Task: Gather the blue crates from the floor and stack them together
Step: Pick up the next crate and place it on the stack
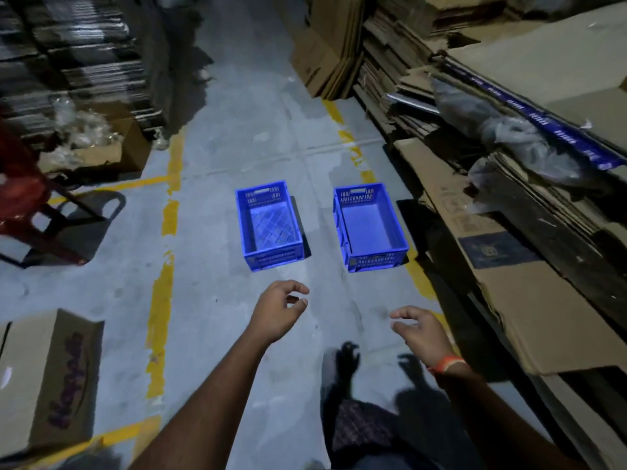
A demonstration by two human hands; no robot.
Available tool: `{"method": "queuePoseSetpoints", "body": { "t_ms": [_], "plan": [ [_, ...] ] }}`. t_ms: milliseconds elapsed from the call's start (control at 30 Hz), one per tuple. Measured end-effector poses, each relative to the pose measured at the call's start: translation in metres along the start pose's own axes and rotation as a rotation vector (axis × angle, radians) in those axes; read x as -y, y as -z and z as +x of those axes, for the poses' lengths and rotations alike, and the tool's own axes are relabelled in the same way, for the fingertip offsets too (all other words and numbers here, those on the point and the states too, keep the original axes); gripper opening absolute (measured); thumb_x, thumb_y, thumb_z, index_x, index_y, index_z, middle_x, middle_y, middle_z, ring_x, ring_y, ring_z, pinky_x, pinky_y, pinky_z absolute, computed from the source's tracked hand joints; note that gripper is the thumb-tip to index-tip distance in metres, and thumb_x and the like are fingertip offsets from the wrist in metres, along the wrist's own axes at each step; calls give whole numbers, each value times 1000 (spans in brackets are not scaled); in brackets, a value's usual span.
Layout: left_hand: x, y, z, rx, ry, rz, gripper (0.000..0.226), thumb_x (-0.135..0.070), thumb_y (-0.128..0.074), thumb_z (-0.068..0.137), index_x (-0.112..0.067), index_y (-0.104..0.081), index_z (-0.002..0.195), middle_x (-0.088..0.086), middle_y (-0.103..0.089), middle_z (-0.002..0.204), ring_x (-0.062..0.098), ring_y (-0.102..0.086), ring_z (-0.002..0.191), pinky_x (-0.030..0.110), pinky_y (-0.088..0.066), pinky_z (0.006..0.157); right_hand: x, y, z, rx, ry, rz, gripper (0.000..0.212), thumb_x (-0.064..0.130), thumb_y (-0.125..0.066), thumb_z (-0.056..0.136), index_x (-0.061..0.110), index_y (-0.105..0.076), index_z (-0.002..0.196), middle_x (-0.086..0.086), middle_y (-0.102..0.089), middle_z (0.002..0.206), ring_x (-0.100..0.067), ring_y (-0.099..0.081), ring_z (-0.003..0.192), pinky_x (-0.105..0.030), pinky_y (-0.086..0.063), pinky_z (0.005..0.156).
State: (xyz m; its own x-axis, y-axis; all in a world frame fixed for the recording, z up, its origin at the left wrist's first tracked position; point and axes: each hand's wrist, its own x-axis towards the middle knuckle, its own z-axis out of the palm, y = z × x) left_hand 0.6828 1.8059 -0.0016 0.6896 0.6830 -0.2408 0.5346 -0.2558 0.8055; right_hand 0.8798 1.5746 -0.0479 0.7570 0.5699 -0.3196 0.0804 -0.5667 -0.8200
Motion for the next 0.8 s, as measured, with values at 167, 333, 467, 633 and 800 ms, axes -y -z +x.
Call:
{"method": "queuePoseSetpoints", "body": {
  "t_ms": [167,333,467,633,800],
  "plan": [
    [-11,18,135,88,9,45,14,-17,-66,89,-26,-71,100,-4,-66,113,2,-65,80,10,-43,58,17,-9,115,-34,-80,50,10,16,-71,76,18,-74,85,7,-70,78,-4,-63,64,-36,-57,72],
    [-41,35,256,167,-31,105,14,-18,-67,90,-24,-71,103,-7,-65,110,1,-65,85,8,-45,65,51,-2,204,-78,-104,18,15,22,-71,69,21,-73,83,2,-67,87,-6,-60,68,-28,-47,77],
    [-60,37,346,244,-74,162,13,-20,-66,88,-29,-70,97,-2,-71,106,11,-69,87,26,-55,74,74,7,261,-117,-111,-23,14,11,-72,72,18,-73,84,2,-68,89,-15,-65,84,-24,-45,77],
    [-79,18,469,425,-186,311,14,-26,-64,87,-35,-68,96,-3,-67,110,12,-69,91,26,-56,74,57,0,331,-183,-200,-43,17,36,-68,65,31,-72,81,-3,-75,80,-18,-70,75,-35,-55,73],
    [-87,-21,598,589,-361,456,21,-19,-67,85,-26,-72,104,0,-62,116,15,-61,107,24,-45,95,66,-31,382,-340,-399,66,8,7,-75,75,13,-76,80,3,-70,79,12,-61,65,-6,-42,67]
  ]
}}
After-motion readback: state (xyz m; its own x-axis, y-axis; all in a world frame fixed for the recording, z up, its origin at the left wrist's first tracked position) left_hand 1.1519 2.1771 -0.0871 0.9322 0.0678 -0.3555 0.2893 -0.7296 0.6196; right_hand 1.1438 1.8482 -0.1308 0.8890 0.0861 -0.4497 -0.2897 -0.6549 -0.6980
